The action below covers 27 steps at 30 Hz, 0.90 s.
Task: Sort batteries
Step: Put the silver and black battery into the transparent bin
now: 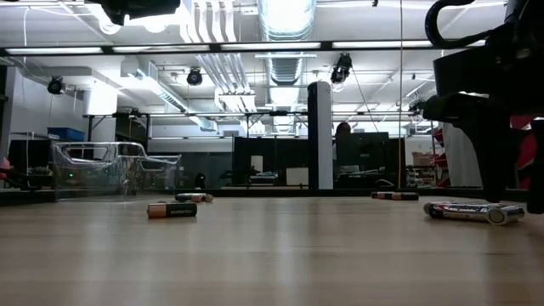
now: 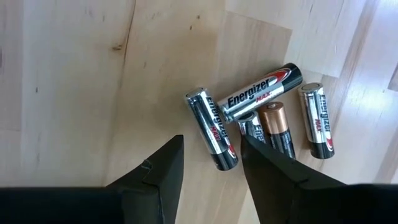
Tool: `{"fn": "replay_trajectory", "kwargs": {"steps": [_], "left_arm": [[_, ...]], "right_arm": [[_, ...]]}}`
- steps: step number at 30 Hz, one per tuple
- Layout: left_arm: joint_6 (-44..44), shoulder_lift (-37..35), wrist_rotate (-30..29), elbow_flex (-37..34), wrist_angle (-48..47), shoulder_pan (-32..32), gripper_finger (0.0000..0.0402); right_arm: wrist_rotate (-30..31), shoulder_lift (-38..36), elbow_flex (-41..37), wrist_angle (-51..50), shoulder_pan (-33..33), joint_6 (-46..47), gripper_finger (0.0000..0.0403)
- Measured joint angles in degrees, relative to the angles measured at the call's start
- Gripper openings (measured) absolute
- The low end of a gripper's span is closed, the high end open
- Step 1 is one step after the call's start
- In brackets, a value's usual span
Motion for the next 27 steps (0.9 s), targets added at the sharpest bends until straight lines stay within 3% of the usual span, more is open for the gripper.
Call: {"fn": "replay_trajectory", "kwargs": {"steps": [9, 20, 27], "left_arm": [[0.0, 0.0, 0.0, 0.0, 0.0, 0.0, 0.0145], [0.0, 0.0, 0.0, 0.0, 0.0, 0.0, 0.0145], [0.0, 0.0, 0.0, 0.0, 0.0, 0.0, 0.0145]], "right_arm": [[0.0, 0.1, -0.5, 1.4, 0.2, -0.3, 0.0134], [0.0, 0.2, -1.5, 2.8, 0.2, -0.4, 0.015], [-1.9, 0.2, -2.1, 4.1, 0.2, -0.6, 0.0134]]}}
